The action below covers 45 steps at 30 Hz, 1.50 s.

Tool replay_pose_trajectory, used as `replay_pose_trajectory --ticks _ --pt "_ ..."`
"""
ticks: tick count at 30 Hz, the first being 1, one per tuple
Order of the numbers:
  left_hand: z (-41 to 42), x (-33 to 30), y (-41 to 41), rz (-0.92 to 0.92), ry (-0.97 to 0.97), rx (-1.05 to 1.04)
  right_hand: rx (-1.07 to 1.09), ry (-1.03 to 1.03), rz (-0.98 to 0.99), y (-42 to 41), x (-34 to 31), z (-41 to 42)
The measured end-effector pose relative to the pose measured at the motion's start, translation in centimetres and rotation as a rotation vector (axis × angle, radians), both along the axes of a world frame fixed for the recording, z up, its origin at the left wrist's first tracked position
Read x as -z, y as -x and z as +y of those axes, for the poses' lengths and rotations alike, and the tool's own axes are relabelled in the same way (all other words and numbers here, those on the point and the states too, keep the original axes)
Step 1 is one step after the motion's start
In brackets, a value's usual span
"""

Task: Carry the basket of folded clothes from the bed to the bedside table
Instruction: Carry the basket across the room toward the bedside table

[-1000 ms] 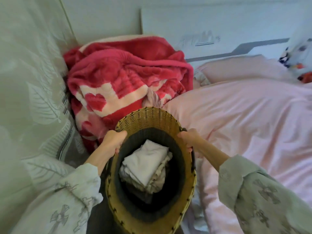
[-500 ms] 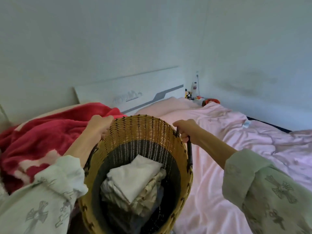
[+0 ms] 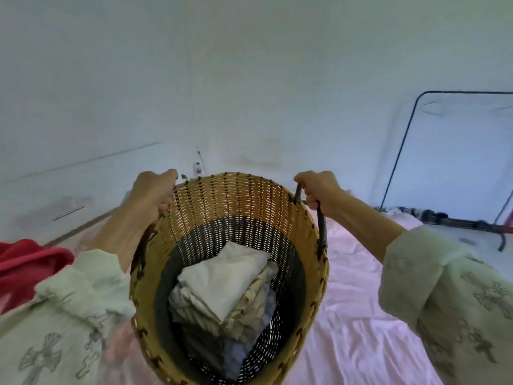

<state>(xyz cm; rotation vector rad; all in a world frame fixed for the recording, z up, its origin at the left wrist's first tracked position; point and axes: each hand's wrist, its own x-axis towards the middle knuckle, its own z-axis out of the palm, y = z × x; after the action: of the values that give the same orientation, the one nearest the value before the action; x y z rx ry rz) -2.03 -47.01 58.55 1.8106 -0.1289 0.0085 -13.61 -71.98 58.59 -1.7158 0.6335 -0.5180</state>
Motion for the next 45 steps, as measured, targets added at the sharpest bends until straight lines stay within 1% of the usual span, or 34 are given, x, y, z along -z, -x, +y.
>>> replay_pose_trajectory --ticks 2,7,10,14,15,18,22,24,27,32,38,43,45 --pt "-4.2 0.3 0.7 0.025 0.030 0.097 0.095 0.008 -0.006 2.6 -0.1 -3.3" --pt "-17.7 1.6 3.6 0.075 0.026 0.397 0.434 0.004 0.006 11.4 0.6 -13.0" --pt "-25.4 2.0 6.4 0.095 0.045 0.588 0.631 0.005 0.002 17.6 0.8 -17.1" --pt "-35.5 2.2 13.6 0.120 0.035 0.879 0.981 0.045 -0.016 27.7 1.4 -21.8" --pt "-36.5 2.2 14.4 0.111 0.045 0.887 1.019 0.047 -0.021 28.8 1.5 -22.2" --pt "-42.5 2.6 20.4 0.106 0.045 1.010 1.194 0.078 -0.042 35.6 1.9 -24.5" --pt "-49.5 3.4 28.6 0.094 0.010 1.124 1.403 0.127 0.025 44.0 2.9 -27.5" --pt "-52.6 3.9 32.5 0.111 0.012 1.166 1.451 0.152 0.046 47.9 3.4 -29.2" --pt "-57.7 5.1 39.2 0.184 0.020 1.227 1.494 0.185 0.075 54.5 4.2 -32.8" --pt "-64.9 7.2 48.9 0.242 -0.016 1.301 1.519 0.193 0.181 63.9 5.4 -38.9" --pt "-73.3 8.9 57.5 0.205 -0.065 1.323 1.574 0.178 0.219 72.3 7.2 -45.9" --pt "-83.1 10.6 64.3 0.215 -0.099 1.300 1.595 0.146 0.240 79.1 9.3 -55.1" --pt "-86.9 11.1 65.7 0.227 -0.115 1.297 1.566 0.110 0.256 80.9 9.8 -59.0"
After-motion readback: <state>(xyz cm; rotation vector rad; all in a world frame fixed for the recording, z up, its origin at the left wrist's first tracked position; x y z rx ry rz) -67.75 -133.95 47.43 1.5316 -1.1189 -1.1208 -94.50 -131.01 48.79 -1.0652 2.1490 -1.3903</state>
